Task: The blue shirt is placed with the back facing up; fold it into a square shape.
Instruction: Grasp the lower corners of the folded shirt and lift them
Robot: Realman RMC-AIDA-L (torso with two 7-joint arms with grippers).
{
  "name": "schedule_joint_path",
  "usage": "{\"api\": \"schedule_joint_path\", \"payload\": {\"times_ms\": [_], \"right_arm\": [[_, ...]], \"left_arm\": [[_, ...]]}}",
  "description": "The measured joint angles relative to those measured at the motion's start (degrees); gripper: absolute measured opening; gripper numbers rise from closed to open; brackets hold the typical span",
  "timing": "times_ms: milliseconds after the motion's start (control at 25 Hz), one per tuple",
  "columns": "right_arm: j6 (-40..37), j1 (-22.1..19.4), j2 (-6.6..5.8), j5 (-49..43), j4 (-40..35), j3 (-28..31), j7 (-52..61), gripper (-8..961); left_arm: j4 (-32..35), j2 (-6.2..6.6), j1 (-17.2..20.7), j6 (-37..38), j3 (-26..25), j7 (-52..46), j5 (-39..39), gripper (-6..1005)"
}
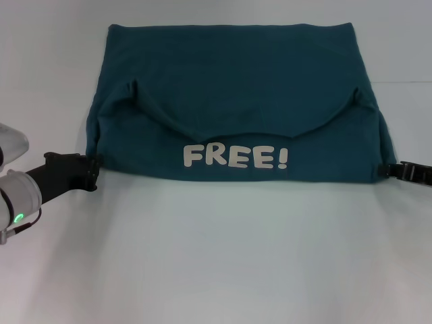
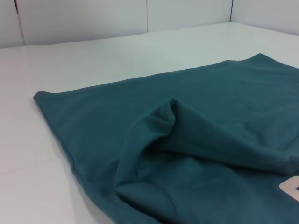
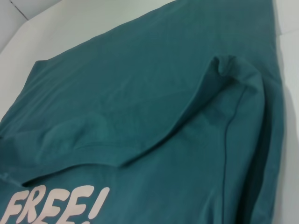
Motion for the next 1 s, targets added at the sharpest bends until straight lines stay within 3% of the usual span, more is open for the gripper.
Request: {"api": "schedule_joint_path", "payload": {"times_ms": [480,1000], "right_arm": [[-5.2,-2.4,-1.92,1.8,-0.4,0.8,-4.5,9],[-21.2,-10.6,-2.90,2.4,-6.9,4.4,-13.3,22]], "left_arm": [[7.1,-0.24,4.2,11.2,0.1,-10.0,0.6,13],[14.7,-0.26,11.1,28.4,-1.6,-22.6,5.4,13]]}}
